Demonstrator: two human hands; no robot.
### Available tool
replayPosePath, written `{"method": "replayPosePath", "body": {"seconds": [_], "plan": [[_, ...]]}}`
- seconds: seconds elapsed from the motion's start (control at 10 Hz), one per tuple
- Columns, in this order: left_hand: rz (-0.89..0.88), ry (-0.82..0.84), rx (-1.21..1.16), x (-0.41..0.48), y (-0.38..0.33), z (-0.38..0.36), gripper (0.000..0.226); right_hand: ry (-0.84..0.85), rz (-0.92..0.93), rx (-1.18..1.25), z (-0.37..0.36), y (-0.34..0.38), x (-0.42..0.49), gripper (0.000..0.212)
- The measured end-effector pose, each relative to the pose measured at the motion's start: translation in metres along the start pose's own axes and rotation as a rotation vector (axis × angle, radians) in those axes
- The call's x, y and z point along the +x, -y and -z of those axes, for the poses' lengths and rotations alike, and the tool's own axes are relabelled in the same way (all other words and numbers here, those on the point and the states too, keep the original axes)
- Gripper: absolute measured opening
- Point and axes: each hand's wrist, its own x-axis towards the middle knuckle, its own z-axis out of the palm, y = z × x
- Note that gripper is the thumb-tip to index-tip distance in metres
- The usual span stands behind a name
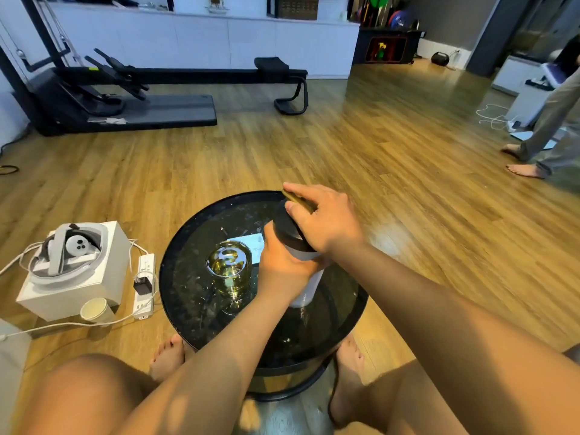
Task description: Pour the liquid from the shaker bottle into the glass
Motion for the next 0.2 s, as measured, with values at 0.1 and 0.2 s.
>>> {"method": "replayPosePath", "body": {"seconds": [0.1,0.2], "plan": [[-0.023,0.204,0.178,0.003,-0.011,0.032,0.106,0.053,0.021,-0.073,0.003,0.007,0.000,0.042],[-0.068,0.276,0.281,0.013,-0.026,0.066,0.103,0.133,0.019,-0.119,0.010,0.009,0.001,0.050]]}}
